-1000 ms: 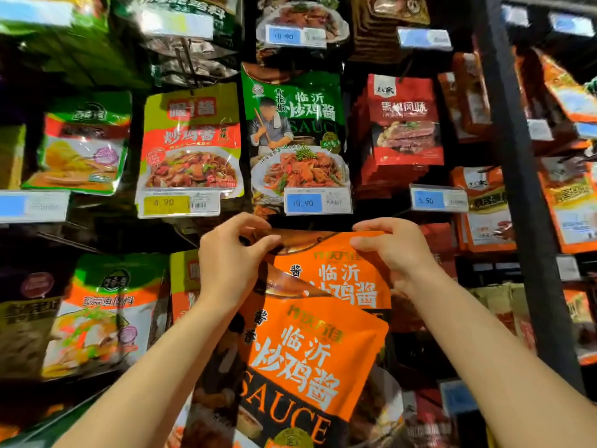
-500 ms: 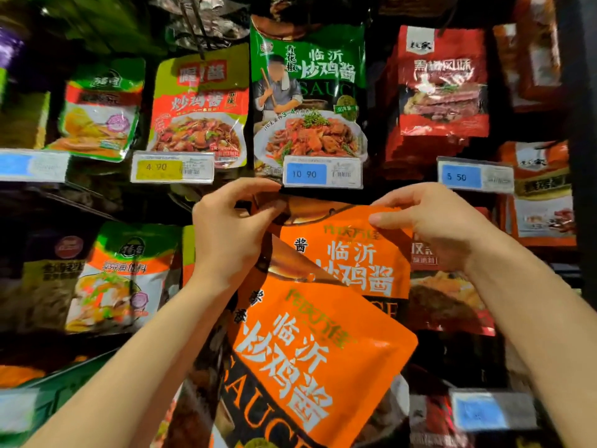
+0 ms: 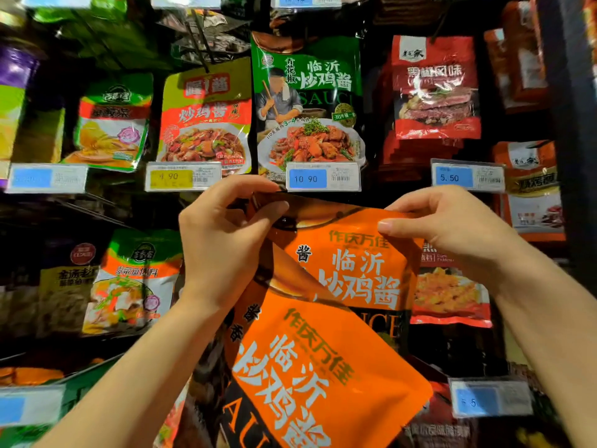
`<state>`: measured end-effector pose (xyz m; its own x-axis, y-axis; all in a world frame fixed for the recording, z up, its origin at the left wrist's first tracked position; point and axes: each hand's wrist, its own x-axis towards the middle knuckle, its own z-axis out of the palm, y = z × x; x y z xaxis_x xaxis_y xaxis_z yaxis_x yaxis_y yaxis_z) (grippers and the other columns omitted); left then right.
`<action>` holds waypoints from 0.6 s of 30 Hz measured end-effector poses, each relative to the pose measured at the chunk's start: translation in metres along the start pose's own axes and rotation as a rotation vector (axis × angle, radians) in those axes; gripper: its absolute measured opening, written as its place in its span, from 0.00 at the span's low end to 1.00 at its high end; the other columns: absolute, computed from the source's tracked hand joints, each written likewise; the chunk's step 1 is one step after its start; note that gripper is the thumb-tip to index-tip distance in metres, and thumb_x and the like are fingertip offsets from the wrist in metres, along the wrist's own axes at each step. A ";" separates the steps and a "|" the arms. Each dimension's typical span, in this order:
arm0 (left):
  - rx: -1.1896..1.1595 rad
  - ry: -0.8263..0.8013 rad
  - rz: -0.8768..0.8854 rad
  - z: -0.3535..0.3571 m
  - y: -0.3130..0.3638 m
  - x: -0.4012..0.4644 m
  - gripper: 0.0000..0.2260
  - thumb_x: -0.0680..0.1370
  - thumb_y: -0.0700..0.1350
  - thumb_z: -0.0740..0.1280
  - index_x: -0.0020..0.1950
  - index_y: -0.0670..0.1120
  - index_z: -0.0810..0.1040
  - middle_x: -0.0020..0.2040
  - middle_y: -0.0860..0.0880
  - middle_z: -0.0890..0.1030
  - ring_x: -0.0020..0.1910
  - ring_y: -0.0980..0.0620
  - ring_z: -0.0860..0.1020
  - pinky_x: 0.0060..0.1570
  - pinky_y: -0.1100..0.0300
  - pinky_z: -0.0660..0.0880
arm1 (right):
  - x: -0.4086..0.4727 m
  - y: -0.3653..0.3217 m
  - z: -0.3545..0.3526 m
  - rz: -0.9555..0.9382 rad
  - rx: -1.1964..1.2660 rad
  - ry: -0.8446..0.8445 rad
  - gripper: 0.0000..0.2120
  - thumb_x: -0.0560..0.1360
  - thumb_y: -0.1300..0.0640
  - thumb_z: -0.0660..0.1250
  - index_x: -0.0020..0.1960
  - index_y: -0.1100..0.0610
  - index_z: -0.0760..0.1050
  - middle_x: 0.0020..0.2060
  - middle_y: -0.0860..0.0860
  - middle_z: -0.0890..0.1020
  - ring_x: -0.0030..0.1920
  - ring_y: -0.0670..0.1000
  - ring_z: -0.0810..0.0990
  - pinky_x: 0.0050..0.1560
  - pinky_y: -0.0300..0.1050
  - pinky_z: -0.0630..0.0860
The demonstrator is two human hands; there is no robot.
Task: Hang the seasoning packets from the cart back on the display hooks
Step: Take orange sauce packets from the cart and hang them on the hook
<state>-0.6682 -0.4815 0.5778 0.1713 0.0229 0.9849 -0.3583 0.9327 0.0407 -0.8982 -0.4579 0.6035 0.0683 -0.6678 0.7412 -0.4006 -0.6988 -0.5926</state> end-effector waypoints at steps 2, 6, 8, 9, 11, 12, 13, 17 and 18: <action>0.011 0.013 -0.013 -0.003 0.000 0.000 0.11 0.68 0.36 0.75 0.44 0.50 0.80 0.40 0.60 0.81 0.36 0.62 0.77 0.33 0.69 0.71 | 0.001 -0.003 0.007 -0.068 -0.016 0.071 0.06 0.67 0.67 0.72 0.39 0.57 0.80 0.33 0.53 0.83 0.32 0.47 0.81 0.33 0.38 0.77; 0.008 0.014 -0.065 -0.010 -0.001 0.003 0.13 0.69 0.38 0.74 0.45 0.54 0.79 0.39 0.67 0.80 0.39 0.67 0.77 0.34 0.74 0.69 | 0.008 -0.010 0.014 -0.175 -0.125 0.175 0.10 0.65 0.66 0.75 0.41 0.54 0.80 0.37 0.52 0.83 0.38 0.50 0.81 0.41 0.48 0.79; 0.026 0.004 -0.106 -0.012 -0.004 0.007 0.12 0.69 0.39 0.74 0.46 0.54 0.80 0.39 0.66 0.80 0.42 0.67 0.78 0.37 0.72 0.72 | 0.012 -0.012 0.017 -0.231 -0.195 0.237 0.10 0.65 0.63 0.75 0.41 0.51 0.80 0.37 0.48 0.82 0.40 0.49 0.81 0.43 0.49 0.79; 0.048 -0.007 -0.118 -0.013 -0.006 0.009 0.12 0.69 0.40 0.74 0.47 0.54 0.80 0.40 0.65 0.80 0.43 0.67 0.78 0.38 0.72 0.72 | 0.013 -0.012 0.019 -0.254 -0.227 0.260 0.10 0.65 0.62 0.76 0.41 0.50 0.79 0.38 0.47 0.82 0.40 0.48 0.81 0.44 0.49 0.79; 0.101 -0.029 -0.117 -0.014 -0.011 0.010 0.11 0.69 0.41 0.74 0.47 0.54 0.80 0.42 0.64 0.79 0.43 0.68 0.77 0.40 0.74 0.71 | 0.014 -0.012 0.023 -0.291 -0.270 0.288 0.10 0.66 0.60 0.75 0.39 0.47 0.78 0.38 0.45 0.81 0.40 0.47 0.80 0.44 0.47 0.78; 0.125 -0.035 -0.118 -0.014 -0.013 0.009 0.10 0.69 0.42 0.74 0.46 0.54 0.80 0.42 0.63 0.79 0.43 0.68 0.77 0.41 0.75 0.70 | 0.014 -0.012 0.024 -0.299 -0.269 0.290 0.10 0.66 0.60 0.75 0.39 0.46 0.78 0.37 0.44 0.81 0.40 0.47 0.80 0.44 0.47 0.78; 0.141 -0.037 -0.125 -0.014 -0.016 0.009 0.09 0.69 0.42 0.75 0.46 0.54 0.81 0.42 0.63 0.79 0.43 0.68 0.78 0.41 0.75 0.70 | 0.015 -0.012 0.024 -0.300 -0.259 0.285 0.10 0.67 0.60 0.75 0.39 0.46 0.78 0.38 0.44 0.81 0.40 0.47 0.80 0.44 0.47 0.78; 0.192 -0.049 -0.181 -0.003 -0.029 0.014 0.07 0.69 0.45 0.74 0.45 0.53 0.82 0.39 0.62 0.80 0.41 0.67 0.77 0.39 0.75 0.70 | 0.030 -0.008 0.021 -0.274 -0.229 0.255 0.09 0.67 0.59 0.74 0.40 0.46 0.80 0.39 0.44 0.82 0.43 0.47 0.81 0.47 0.51 0.79; 0.205 -0.056 -0.205 0.001 -0.034 0.016 0.06 0.69 0.45 0.75 0.44 0.53 0.82 0.39 0.61 0.80 0.40 0.66 0.77 0.40 0.75 0.70 | 0.036 -0.004 0.021 -0.246 -0.221 0.248 0.09 0.67 0.60 0.74 0.39 0.46 0.80 0.39 0.45 0.82 0.42 0.47 0.81 0.47 0.52 0.79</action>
<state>-0.6541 -0.5127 0.5926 0.2106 -0.1841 0.9601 -0.5002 0.8235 0.2677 -0.8752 -0.4848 0.6260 -0.0246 -0.3865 0.9219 -0.5881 -0.7402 -0.3260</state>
